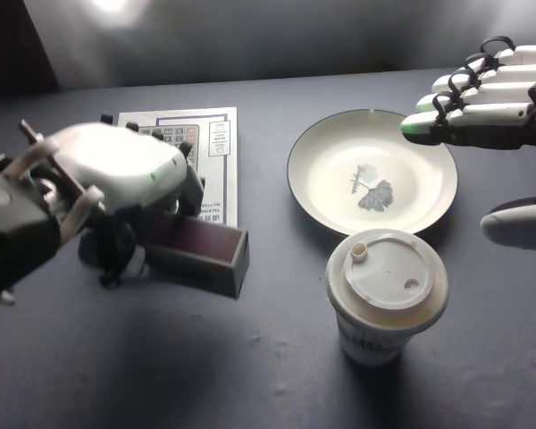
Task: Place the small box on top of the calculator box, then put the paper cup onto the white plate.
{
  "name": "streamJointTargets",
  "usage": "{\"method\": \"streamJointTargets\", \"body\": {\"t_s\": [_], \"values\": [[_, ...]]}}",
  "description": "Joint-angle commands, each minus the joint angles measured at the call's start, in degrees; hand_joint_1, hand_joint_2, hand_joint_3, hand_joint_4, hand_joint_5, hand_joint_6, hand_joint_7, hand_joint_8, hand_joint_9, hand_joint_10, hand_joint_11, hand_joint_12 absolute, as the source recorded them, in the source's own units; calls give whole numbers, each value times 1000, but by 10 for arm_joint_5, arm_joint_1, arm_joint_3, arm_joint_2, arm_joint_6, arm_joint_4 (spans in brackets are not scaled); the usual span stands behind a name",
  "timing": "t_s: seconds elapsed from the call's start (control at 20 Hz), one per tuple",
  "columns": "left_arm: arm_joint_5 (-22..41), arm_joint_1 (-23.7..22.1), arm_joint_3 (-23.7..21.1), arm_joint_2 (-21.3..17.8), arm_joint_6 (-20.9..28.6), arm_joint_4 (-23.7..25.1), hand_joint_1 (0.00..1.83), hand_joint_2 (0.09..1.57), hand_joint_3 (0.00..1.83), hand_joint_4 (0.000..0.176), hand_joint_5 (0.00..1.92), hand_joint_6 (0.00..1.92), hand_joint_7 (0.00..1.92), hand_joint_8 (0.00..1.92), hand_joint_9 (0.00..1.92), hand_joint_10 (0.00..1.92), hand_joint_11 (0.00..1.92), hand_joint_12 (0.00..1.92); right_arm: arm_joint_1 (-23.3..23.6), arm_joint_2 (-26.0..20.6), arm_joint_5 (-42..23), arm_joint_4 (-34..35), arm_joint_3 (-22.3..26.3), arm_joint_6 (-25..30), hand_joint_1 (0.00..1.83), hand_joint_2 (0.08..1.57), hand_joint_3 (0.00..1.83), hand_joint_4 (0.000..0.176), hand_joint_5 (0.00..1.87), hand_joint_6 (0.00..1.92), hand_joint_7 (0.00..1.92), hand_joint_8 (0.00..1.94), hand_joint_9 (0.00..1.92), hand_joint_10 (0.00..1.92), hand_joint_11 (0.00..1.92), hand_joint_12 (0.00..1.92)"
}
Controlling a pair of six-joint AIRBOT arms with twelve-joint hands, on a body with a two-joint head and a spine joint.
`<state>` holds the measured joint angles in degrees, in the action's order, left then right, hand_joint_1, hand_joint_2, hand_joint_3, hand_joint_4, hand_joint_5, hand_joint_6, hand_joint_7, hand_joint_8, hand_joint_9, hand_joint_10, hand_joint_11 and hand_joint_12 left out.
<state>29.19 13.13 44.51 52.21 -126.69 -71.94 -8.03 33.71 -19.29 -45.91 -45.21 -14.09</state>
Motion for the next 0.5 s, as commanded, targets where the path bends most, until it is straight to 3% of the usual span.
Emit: {"method": "streamJointTargets", "body": {"t_s": [0.0,0.1,0.3,0.45], "values": [[7,-13,8,0,-12,14,1388,1082,1,0,981,897,1078,767,972,1157,576,1213,9,-6,-46,16,1,3,187,1327,0,0,172,4,154,4,120,3,0,369],[-10,-26,32,9,-13,13,1389,1085,0,0,945,932,1086,778,976,1146,562,1203,9,-6,-46,16,2,3,211,1317,0,0,209,10,179,7,131,5,0,435],[-55,-44,79,28,-13,21,1385,1094,0,0,916,990,1081,766,954,1185,535,1219,9,-6,-46,16,2,3,222,1319,1,0,187,0,162,0,117,0,0,383],[-74,-49,111,43,-9,21,1388,1086,0,0,959,932,1081,751,969,1171,567,1203,9,-6,-46,16,2,3,209,1327,2,0,185,2,161,0,125,0,0,382]]}}
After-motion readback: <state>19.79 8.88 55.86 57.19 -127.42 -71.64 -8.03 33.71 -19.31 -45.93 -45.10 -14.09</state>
